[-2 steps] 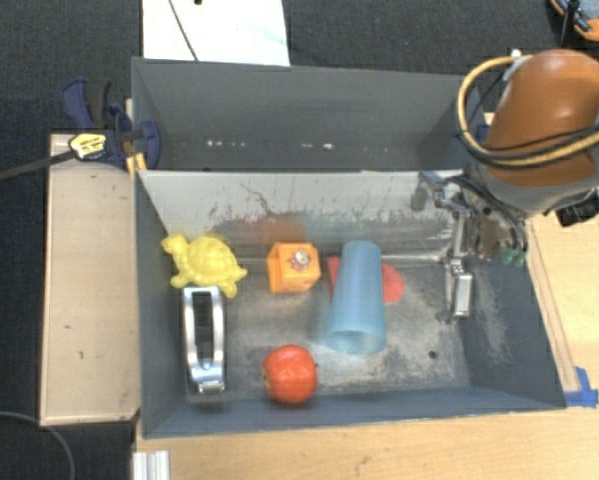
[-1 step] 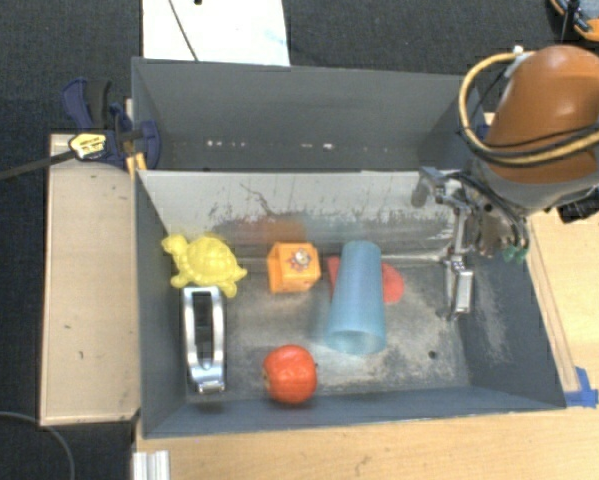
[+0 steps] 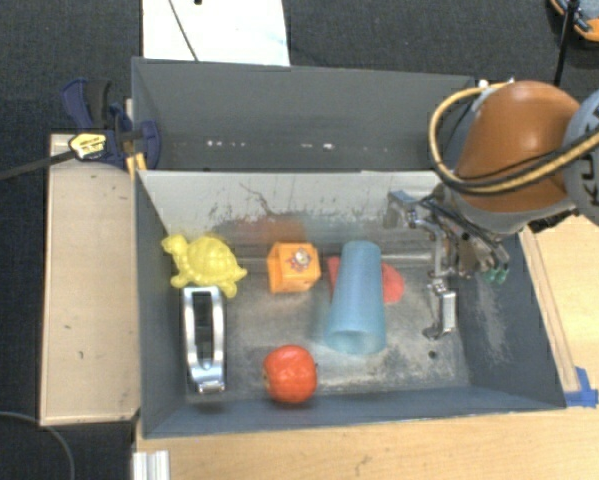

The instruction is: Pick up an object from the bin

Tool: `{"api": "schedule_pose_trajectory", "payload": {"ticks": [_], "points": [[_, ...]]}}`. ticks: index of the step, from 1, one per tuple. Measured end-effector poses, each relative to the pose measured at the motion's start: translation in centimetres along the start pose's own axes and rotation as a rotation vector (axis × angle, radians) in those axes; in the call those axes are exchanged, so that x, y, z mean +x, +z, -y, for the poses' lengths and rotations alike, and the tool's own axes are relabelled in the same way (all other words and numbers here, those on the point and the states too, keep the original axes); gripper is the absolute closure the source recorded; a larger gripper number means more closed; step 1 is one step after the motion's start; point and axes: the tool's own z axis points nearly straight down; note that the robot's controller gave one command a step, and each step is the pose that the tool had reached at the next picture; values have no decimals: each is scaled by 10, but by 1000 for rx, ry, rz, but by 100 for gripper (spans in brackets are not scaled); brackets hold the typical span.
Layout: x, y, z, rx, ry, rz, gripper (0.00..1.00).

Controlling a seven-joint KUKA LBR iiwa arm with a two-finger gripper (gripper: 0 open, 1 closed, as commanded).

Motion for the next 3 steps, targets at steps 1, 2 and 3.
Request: {"api": "schedule_pose_trajectory", "payload": {"ticks": [1,2,3], "points": [[-10,25,-41,-2,-389,-4,0],[22,35,-52,-3,-436,-3,0],[-14,91,-42,0,-775,2,0]]}}
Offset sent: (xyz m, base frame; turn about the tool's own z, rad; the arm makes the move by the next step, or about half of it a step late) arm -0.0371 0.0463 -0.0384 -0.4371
